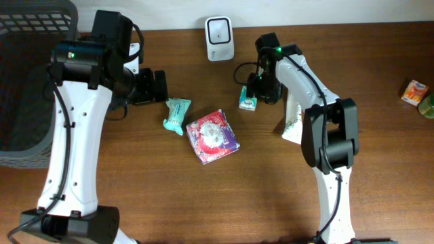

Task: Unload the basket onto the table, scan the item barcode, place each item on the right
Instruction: 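Hold the small teal packet in front of the white scanner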

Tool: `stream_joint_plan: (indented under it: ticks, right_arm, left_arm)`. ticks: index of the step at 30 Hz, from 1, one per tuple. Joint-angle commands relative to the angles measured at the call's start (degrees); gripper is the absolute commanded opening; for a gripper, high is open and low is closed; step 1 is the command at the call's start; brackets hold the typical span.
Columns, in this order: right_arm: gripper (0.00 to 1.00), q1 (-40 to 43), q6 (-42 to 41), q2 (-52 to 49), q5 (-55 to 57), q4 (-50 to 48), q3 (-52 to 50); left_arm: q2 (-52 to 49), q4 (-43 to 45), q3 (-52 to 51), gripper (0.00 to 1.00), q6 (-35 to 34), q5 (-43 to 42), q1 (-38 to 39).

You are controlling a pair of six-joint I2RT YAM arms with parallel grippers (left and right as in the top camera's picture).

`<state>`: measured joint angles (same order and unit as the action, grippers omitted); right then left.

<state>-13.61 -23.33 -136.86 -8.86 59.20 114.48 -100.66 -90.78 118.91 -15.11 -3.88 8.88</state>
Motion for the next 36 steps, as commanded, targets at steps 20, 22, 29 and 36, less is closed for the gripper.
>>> stream_joint_plan:
  ticks: [20,22,29,36]
  right_arm:
    - [0.04,7.37,33.53,2.89,-72.96,-0.39,1.95]
    - [0.04,7.37,21.70,2.89,-80.04,-13.94,1.99]
    - [0.04,7.26,10.78,2.78,-77.53,-25.16,1.99]
    - [0.04,7.26,9.86,2.54,-77.99,-33.09,1.99]
  left_arm:
    - [0.07,0.07,0.15,0.99,0.87,0.24,0.22]
    - [0.07,0.07,0.15,0.99,0.87,0.24,0.22]
    - [0.07,0.07,0.15,0.99,0.87,0.22,0.22]
    - [0.07,0.07,0.15,0.99,0.87,0.24,0.22]
